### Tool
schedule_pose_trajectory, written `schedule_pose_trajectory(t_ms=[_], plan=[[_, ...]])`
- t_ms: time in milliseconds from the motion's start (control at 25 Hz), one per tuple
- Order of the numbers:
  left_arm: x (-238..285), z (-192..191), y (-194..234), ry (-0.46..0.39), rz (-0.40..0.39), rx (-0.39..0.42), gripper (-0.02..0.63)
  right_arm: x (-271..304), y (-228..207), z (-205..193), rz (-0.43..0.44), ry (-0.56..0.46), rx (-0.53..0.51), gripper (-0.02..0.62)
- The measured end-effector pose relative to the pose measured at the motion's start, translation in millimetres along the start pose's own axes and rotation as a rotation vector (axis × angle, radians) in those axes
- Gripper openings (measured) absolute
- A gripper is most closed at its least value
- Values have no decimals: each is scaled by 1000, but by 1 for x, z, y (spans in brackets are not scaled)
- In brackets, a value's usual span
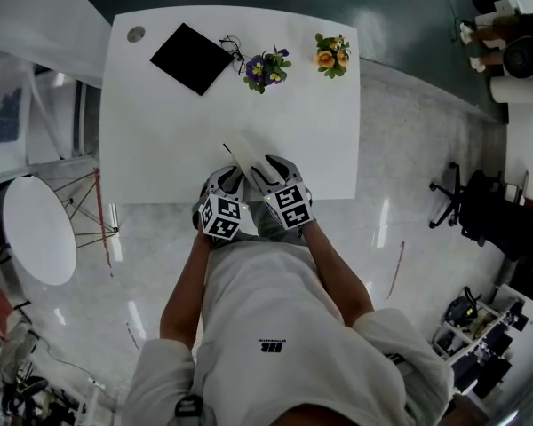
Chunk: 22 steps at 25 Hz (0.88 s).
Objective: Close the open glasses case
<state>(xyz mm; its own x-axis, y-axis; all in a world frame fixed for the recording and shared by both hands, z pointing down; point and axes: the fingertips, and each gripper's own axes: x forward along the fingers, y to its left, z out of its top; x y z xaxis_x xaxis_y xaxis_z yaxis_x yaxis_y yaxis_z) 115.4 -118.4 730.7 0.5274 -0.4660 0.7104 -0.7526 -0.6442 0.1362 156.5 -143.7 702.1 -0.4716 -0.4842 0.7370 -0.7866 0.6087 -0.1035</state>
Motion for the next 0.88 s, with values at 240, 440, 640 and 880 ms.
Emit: schedule_pose_trajectory(t_ms=[240, 440, 640, 880], plan=[[0, -3, 1, 4, -7, 8, 98, 2, 2, 0, -6, -6, 2, 186], [-2, -9, 3, 19, -18, 17, 98, 5, 7, -3, -11, -3, 8, 186], [-3, -12, 4, 27, -32, 20, 98, 8, 10, -4, -14, 0, 2, 189], [-3, -15, 4, 40, -60, 38, 98, 11, 13, -10, -27, -1, 4, 195]])
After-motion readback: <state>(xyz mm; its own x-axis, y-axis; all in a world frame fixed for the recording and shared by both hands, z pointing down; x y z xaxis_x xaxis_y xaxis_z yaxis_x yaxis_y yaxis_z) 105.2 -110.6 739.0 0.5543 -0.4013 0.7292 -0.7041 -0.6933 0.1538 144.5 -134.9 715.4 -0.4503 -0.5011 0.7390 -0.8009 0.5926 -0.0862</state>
